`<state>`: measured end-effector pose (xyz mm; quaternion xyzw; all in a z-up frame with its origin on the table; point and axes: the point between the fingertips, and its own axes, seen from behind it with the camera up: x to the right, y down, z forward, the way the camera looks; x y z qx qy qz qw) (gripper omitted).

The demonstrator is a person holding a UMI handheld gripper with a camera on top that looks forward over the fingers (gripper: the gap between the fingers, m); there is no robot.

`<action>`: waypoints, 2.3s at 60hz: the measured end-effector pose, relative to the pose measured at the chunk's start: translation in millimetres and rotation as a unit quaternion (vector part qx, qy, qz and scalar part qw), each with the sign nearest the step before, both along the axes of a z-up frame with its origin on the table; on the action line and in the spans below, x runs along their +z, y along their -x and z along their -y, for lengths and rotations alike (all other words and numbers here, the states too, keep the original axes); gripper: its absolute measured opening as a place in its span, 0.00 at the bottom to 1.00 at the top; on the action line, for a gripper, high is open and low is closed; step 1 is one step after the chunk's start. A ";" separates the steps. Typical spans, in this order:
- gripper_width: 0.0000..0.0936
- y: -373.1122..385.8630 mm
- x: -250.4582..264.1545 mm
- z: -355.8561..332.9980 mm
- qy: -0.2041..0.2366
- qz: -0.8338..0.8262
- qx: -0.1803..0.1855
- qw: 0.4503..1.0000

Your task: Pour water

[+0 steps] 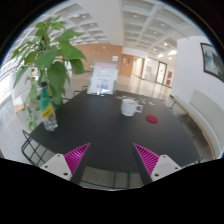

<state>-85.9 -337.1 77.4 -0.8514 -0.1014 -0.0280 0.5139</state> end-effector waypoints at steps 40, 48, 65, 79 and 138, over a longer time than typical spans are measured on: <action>0.85 300.1 -26.5 -110.1 -0.048 -0.084 0.094 0.991; 0.59 306.1 -29.0 -122.3 -0.072 -0.083 0.094 0.990; 0.44 314.1 -20.6 -123.2 -0.093 -0.104 0.119 0.983; 0.44 317.6 47.4 -123.9 -0.105 -0.214 0.146 0.960; 0.44 58.2 165.7 -353.3 0.035 -0.941 0.040 0.336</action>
